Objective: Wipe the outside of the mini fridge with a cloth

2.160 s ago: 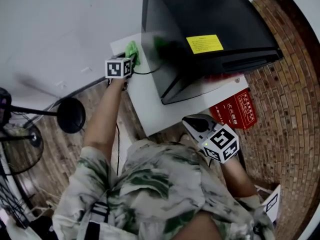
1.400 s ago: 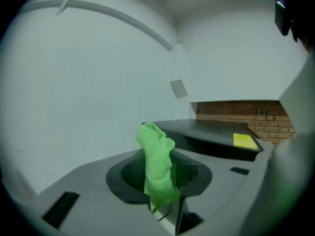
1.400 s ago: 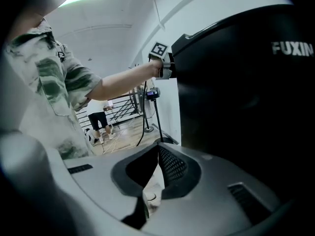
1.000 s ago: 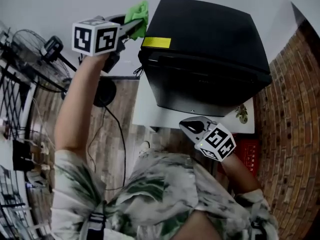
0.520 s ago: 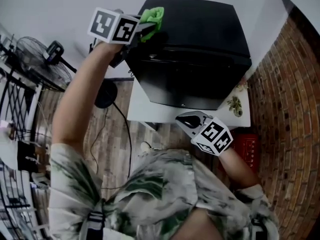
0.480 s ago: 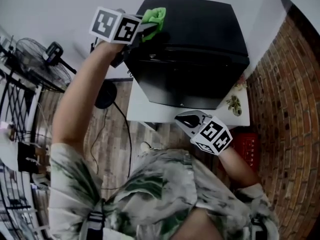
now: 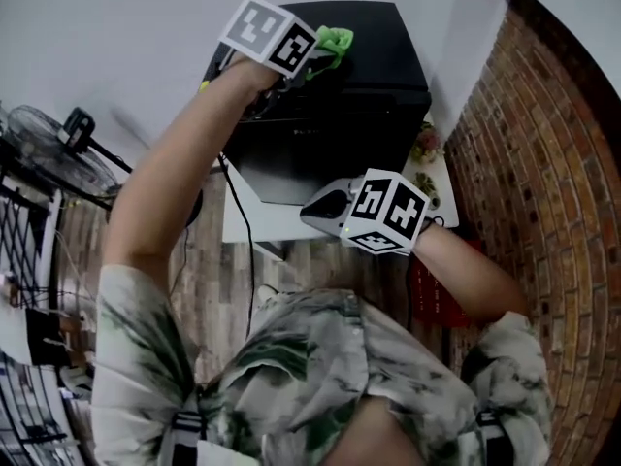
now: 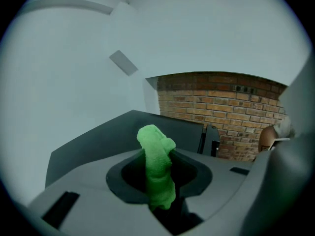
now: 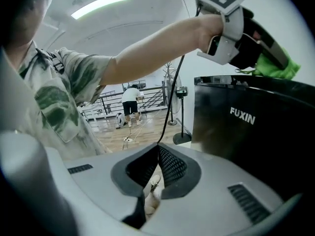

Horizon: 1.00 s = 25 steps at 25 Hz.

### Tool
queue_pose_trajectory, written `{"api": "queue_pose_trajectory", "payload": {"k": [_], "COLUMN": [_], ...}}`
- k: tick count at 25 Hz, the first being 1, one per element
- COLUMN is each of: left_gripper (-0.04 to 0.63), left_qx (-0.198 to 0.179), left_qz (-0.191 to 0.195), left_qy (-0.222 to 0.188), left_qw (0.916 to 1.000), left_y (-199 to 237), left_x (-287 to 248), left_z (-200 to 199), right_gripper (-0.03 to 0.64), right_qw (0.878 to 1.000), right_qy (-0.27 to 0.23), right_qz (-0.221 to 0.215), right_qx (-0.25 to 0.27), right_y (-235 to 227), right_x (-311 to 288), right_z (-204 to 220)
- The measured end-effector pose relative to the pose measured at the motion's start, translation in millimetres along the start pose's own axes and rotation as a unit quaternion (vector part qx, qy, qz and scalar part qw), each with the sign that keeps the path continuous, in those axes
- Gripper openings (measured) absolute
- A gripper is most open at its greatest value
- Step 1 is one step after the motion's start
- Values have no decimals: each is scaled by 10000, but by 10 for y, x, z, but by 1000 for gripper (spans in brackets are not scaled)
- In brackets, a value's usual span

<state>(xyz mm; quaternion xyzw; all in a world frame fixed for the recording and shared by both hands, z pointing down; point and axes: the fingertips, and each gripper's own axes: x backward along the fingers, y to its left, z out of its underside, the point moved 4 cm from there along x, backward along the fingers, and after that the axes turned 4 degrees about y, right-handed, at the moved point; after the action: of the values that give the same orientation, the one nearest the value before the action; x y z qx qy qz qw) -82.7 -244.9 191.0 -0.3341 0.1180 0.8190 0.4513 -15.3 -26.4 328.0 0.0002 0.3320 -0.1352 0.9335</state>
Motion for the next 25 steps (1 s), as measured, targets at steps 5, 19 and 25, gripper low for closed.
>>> {"api": "queue_pose_trajectory", "payload": {"k": [5,19,25], "left_gripper": [121,121,121], "left_qx": [-60,-248,-24], "left_qz": [228,386,-245], "left_qy": [58,-328,-446], "left_qw": [9997,9984,9987], "left_y": [-224,-357,499], "left_x": [-305,-253,397], "left_z": [-264,-602,-395], "right_gripper": [23,23,23], "right_qw": [9995,9991,9992], "right_qy": [270,342,314], "right_qz": [-106,-133,-128], "right_qx": [76,191,200], "right_y": [72,180,140], "right_x": [-9,55,-40], "right_z": [-6,-61,-184]}}
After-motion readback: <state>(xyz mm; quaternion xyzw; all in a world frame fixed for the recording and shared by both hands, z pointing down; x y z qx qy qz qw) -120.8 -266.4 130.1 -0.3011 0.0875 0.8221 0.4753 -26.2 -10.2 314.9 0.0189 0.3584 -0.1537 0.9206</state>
